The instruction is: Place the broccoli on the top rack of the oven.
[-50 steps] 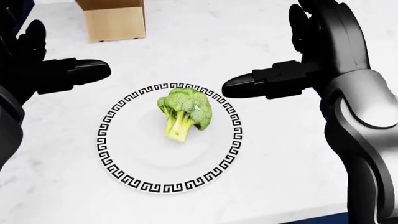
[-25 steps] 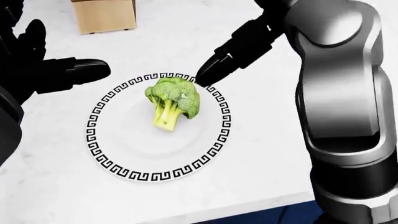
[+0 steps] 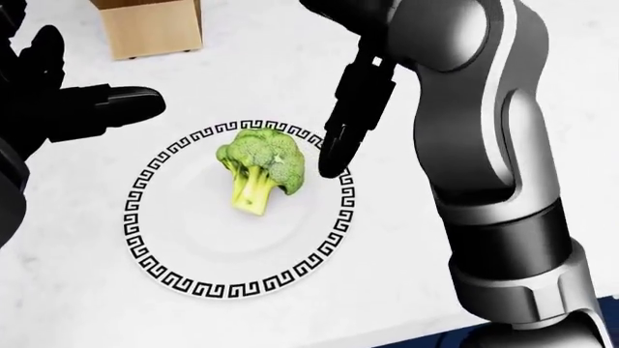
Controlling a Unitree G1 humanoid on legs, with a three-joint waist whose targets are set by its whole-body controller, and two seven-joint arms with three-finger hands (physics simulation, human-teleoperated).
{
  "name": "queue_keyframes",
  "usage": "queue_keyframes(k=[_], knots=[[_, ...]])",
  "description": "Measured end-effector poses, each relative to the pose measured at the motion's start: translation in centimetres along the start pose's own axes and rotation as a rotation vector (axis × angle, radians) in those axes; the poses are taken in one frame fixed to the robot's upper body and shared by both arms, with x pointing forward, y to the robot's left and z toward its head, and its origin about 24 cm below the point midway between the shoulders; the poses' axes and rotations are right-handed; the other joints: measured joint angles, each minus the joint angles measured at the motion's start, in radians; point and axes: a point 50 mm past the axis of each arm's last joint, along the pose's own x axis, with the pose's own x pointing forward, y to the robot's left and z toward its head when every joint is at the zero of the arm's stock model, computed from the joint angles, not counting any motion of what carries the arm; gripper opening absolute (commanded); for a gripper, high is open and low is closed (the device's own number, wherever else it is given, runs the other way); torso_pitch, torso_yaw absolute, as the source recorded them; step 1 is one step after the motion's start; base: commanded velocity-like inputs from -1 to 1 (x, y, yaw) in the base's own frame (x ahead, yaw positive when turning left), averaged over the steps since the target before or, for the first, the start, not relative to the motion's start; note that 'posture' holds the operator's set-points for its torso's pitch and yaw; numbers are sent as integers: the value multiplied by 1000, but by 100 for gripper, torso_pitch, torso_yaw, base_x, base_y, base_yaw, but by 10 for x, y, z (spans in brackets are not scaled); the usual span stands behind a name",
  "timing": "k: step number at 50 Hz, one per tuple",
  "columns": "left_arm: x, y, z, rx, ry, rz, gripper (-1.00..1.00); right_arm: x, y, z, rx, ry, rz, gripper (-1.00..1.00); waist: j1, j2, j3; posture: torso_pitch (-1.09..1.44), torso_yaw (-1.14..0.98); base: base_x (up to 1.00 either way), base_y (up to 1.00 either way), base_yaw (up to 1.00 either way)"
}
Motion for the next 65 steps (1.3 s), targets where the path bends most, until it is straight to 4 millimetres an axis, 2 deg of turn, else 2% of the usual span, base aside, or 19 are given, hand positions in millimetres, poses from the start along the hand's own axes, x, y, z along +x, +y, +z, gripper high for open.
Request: queue_keyframes(k=[6,14,17,39,44,52,59,65], knots=[[0,1,-2,0,7,2,100,5,5,4,-122,-17,10,92,-4,2,1,0,0,0,0,0],[0,2,-1,-1,5,6,100,5,14,19,-294,-54,12,88,-6,2,4,0,0,0,0,0],[0,1,-1,-1,5,3,100,5,16,24,-329,-60,20,70,-6,2,4,0,0,0,0,0],[0,1,0,-1,3,3,100,4,35,27,-376,-22,135,62,-5,5,3,0,0,0,0,0],[0,1,-1,-1,4,2,100,11,44,25,-394,-14,172,61,-6,7,2,0,0,0,0,0],[0,1,-1,-1,6,2,100,21,46,24,-412,-5,182,58,-6,10,0,0,0,0,0,0],[1,-1,-4,2,15,-5,100,27,42,30,-429,-10,184,59,-6,10,-1,0,0,0,0,0],[0,1,-1,0,7,1,100,33,46,33,-449,-13,214,59,-7,10,-2,0,0,0,0,0]])
